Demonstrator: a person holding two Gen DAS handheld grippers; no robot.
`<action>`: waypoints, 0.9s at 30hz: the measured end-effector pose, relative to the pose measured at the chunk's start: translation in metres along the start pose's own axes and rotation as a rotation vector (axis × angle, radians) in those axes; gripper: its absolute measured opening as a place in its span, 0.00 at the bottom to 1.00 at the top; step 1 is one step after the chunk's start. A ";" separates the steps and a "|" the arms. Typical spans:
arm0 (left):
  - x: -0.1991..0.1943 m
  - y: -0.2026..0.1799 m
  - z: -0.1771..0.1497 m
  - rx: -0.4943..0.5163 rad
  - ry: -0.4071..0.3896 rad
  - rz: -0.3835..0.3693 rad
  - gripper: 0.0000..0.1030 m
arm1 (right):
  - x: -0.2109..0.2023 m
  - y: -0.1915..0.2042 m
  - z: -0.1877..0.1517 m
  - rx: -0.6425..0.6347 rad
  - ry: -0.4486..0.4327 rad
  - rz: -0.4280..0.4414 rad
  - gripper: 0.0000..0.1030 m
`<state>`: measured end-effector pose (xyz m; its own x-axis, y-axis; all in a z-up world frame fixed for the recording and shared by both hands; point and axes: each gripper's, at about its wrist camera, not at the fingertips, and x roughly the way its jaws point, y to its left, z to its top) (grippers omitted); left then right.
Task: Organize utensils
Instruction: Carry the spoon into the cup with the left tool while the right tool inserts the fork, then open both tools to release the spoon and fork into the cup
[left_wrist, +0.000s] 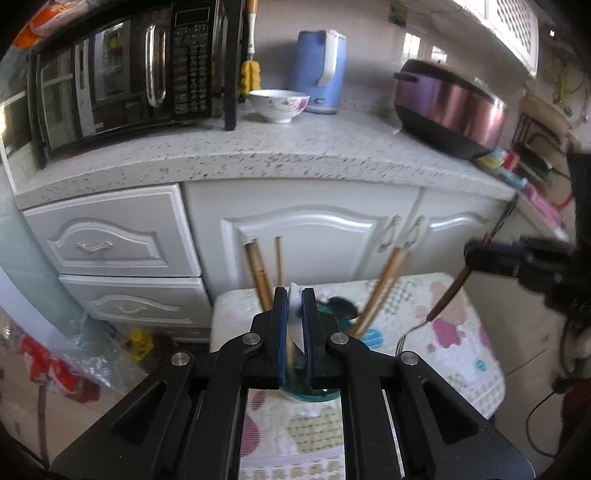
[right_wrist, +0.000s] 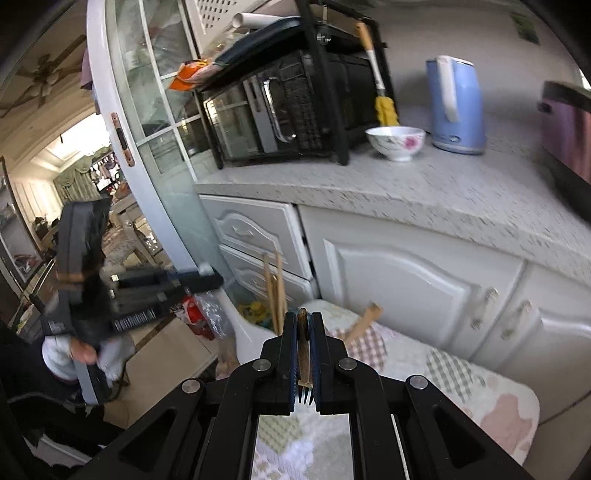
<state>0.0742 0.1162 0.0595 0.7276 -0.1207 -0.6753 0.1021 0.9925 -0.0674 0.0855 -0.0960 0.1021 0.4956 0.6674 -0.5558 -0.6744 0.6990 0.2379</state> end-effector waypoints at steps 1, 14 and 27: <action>0.003 0.002 -0.002 0.006 0.001 0.016 0.06 | 0.006 0.002 0.004 -0.002 0.002 0.007 0.06; 0.050 0.012 -0.024 0.016 0.064 0.072 0.06 | 0.103 -0.001 0.011 0.000 0.105 -0.049 0.06; 0.077 0.009 -0.037 -0.034 0.106 0.060 0.06 | 0.156 -0.013 -0.022 0.042 0.248 -0.018 0.06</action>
<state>0.1060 0.1162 -0.0200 0.6561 -0.0600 -0.7523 0.0363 0.9982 -0.0479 0.1592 -0.0067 -0.0051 0.3550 0.5748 -0.7373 -0.6404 0.7241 0.2562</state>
